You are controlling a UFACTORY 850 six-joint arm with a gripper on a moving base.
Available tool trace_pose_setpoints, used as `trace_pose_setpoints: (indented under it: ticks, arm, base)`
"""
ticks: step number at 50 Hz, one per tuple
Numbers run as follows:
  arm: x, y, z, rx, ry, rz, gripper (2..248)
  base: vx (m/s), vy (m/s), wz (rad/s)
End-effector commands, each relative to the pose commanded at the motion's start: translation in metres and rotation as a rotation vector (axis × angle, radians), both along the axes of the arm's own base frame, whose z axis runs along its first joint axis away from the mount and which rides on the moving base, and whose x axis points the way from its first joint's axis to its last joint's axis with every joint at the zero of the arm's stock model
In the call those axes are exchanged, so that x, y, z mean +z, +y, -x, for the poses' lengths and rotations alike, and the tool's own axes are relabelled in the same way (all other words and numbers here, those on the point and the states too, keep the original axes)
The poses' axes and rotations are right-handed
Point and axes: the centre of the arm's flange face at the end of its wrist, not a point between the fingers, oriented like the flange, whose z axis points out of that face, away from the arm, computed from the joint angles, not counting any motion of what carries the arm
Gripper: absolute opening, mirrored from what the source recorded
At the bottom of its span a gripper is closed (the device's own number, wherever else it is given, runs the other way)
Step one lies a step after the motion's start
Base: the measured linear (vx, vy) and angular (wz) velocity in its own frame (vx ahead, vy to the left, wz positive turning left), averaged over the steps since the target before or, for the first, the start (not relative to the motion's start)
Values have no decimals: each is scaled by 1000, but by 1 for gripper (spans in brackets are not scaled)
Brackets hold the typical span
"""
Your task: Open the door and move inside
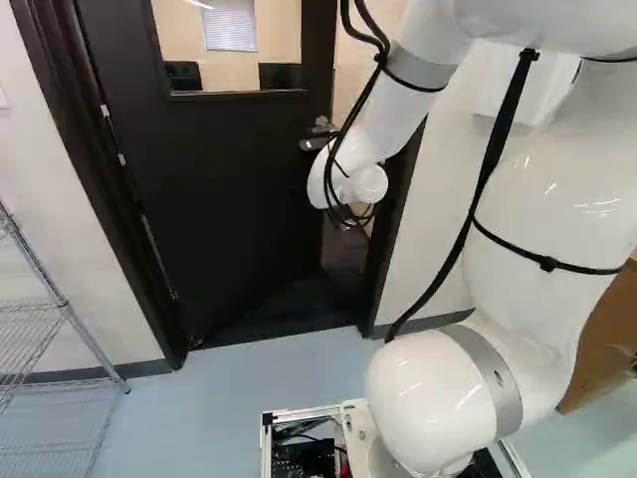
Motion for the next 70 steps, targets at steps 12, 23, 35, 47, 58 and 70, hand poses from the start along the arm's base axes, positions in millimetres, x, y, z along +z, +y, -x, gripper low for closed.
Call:
trace_pose_setpoints:
  ticks: [12,23,35,47,58,70]
  arm:
    - [0,0,0,0,0,0,247]
    - [0,0,0,0,0,0,247]
    - [0,0,0,0,0,0,247]
    - [0,0,0,0,0,0,247]
    - [0,0,0,0,0,0,247]
    - [0,0,0,0,0,0,247]
  base:
    - [81,65,-14]
    - [82,72,-16]
    - [85,71,-16]
    - [87,73,-16]
    - [89,74,-16]
    - [87,72,-17]
